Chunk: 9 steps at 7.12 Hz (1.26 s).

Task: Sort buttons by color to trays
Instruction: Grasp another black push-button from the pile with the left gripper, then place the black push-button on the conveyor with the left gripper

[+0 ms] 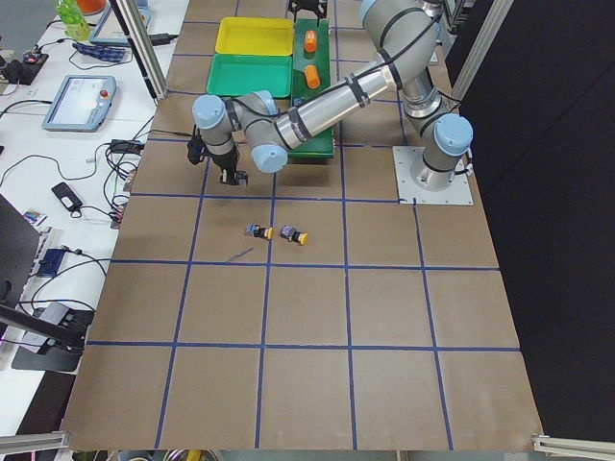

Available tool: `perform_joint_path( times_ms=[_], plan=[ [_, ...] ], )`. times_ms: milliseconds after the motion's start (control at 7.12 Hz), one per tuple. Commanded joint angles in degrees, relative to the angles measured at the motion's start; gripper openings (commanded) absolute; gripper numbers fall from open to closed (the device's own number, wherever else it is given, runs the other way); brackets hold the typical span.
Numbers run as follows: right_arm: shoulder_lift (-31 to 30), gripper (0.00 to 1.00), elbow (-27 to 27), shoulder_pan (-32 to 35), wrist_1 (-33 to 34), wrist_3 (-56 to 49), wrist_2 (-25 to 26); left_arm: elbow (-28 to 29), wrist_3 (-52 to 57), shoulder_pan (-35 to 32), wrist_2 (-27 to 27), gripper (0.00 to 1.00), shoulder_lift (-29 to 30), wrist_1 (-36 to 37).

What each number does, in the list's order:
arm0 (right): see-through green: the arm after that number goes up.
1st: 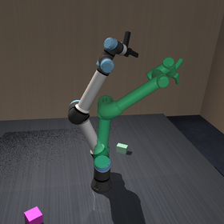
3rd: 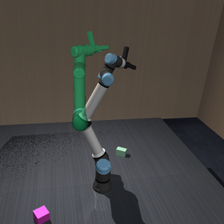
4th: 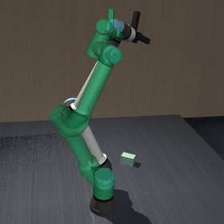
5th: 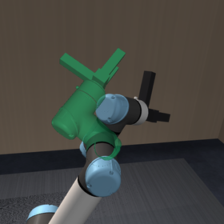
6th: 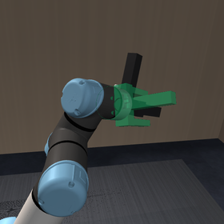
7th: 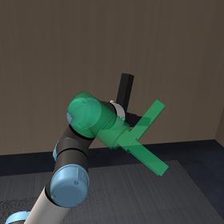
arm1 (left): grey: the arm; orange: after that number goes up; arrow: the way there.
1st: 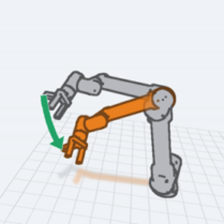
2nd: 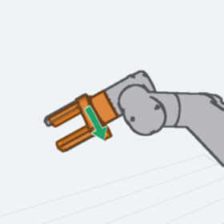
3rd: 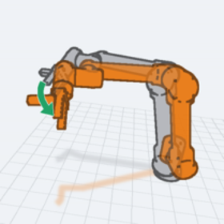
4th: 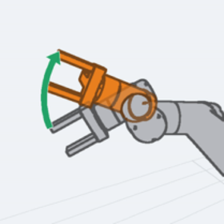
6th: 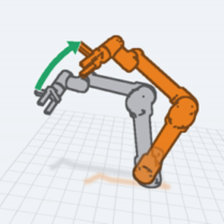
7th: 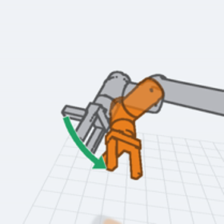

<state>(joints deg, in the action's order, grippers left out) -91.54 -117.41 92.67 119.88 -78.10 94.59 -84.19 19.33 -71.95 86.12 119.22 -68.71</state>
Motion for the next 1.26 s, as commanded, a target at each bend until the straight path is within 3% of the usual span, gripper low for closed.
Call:
perform_joint_path(
  times_ms=[0, 140, 421, 842, 1123],
  plan=[
    [-0.57, 1.0, 0.08, -0.03, -0.09, -0.04, 0.16, -2.71, -8.92, -7.56, -0.43, 0.15, -5.03, -0.81],
    [-1.27, 1.0, -0.53, -0.03, -0.18, 0.05, 0.16, -3.78, -14.79, -9.33, -0.52, 0.14, -5.92, -0.37],
    [-1.53, 1.0, -0.62, -0.03, -0.78, 0.14, 0.07, -4.57, -15.9, -10.84, -1.83, 0.14, -7.68, -0.46],
    [-2.77, 1.0, -0.54, 0.06, -0.79, 0.23, -0.98, -7.72, -21.08, -18.38, -1.93, 0.11, -10.39, -0.63],
    [-2.42, 1.0, -0.62, 0.06, -0.88, -0.12, -1.07, -18.75, -21.34, -18.67, 3.14, 0.08, -14.35, 1.8]
  ],
)
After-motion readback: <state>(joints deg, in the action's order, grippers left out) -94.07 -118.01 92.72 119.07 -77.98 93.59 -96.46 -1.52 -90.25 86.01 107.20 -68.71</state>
